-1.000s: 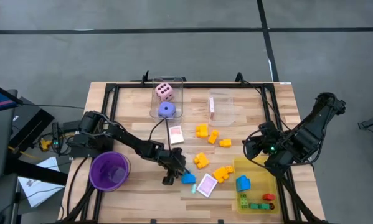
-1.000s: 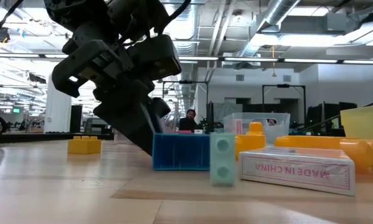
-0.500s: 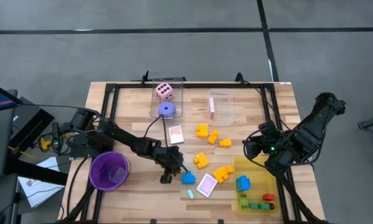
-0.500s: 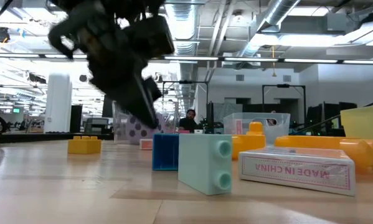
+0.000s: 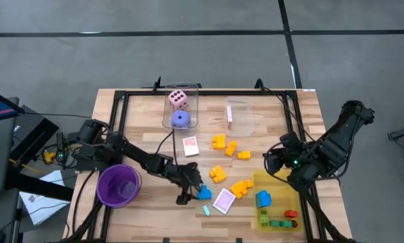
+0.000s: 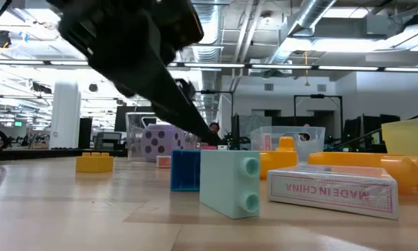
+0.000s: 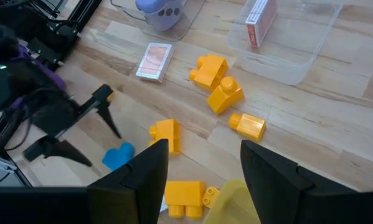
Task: Pick & Place Toys
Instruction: Put the blue game piece into the bin
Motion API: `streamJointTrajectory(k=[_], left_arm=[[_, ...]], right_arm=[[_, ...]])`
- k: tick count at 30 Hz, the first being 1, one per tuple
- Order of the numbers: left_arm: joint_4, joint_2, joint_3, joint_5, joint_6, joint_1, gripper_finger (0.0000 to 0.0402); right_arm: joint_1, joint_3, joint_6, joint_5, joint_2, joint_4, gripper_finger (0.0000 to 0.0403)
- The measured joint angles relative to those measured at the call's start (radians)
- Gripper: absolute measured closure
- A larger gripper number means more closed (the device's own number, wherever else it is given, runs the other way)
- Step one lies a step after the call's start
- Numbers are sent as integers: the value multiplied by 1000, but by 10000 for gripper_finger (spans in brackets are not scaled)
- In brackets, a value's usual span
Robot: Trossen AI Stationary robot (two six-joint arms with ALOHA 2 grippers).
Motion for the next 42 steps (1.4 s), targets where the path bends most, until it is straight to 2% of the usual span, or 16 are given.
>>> streamJointTrajectory(k=[4, 8, 20, 26, 30, 42], left_arm=[[50, 38, 0, -4, -1, 12, 19], [61, 60, 8, -3, -1, 8, 15], [67, 118, 28, -41, 9, -3, 21], [3, 116, 27, -120, 60, 4, 24], [-7, 113, 27, -111, 69, 17, 33], [32, 113, 27, -61, 235, 21, 61]], right_arm=[[-1, 0, 0, -1, 0, 0, 210], [-1, 0, 0, -9, 0, -2, 210], [0, 0, -3, -33, 0, -18, 210], [1, 0, -3, -38, 0, -18, 210], [1, 0, -3, -38, 0, -18, 210], [1, 0, 0, -37, 0, -11, 210]])
